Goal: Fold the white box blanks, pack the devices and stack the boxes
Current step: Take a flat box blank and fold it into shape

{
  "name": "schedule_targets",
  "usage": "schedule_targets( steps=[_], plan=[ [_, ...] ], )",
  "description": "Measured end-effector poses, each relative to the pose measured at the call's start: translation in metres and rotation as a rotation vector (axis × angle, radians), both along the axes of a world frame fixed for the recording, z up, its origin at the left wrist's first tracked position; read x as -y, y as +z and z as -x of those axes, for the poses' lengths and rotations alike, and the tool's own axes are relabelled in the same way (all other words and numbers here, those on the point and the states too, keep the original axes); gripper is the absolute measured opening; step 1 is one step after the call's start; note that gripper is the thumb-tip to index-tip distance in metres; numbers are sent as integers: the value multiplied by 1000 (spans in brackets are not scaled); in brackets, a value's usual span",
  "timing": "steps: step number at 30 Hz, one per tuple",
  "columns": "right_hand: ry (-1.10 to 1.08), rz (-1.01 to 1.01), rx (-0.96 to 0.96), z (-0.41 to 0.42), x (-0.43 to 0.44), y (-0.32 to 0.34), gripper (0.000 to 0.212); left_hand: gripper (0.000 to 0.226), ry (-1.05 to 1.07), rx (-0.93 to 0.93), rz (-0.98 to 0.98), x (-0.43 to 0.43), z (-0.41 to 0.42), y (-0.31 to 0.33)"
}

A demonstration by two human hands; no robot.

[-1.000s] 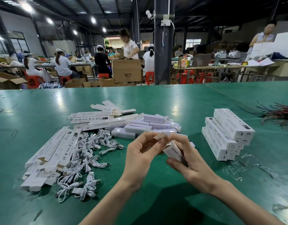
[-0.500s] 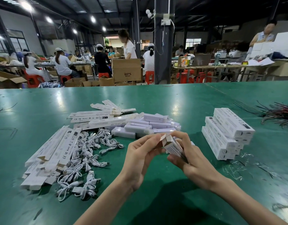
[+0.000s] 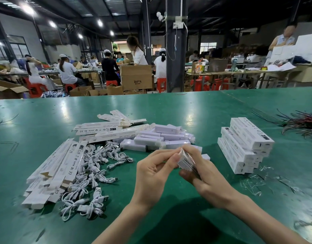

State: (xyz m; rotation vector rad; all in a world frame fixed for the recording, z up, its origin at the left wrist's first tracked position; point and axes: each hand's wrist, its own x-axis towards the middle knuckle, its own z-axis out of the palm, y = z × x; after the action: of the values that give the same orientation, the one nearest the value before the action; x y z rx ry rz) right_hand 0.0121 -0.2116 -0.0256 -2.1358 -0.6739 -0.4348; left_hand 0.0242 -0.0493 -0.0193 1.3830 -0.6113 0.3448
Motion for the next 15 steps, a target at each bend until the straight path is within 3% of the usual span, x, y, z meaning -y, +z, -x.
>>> schedule_targets(
  steps=[9,15],
  plan=[
    [-56,90,64,0,4,1,46,37,314,542,-419,0,-6,-21],
    [15,50,52,1,-1,2,50,33,331,552,-338,2,-6,-21]
  ],
)
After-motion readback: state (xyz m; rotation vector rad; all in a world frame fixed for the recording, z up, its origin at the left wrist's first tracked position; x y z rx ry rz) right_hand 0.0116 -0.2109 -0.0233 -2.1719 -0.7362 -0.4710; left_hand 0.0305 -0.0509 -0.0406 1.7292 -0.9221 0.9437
